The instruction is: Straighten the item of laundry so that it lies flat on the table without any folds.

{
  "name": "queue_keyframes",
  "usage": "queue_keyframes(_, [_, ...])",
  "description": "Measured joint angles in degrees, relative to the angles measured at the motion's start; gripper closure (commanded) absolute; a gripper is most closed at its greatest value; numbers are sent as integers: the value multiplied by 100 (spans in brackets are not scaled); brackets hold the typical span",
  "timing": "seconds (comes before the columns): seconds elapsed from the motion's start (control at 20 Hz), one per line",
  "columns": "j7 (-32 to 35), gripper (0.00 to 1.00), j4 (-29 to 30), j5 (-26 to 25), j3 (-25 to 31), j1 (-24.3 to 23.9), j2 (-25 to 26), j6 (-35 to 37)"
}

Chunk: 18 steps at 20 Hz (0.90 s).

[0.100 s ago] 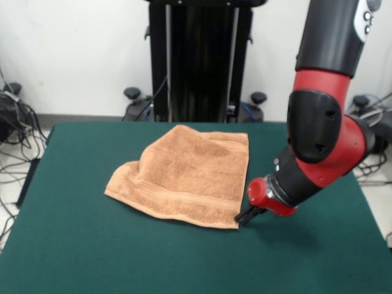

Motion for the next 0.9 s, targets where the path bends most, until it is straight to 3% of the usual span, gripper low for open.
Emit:
queue_keyframes(0.05, [0, 0, -19, -1, -7, 0, 10, 23])
queue_keyframes(0.9, [0, 0, -161, -8, -191, 8, 91, 228])
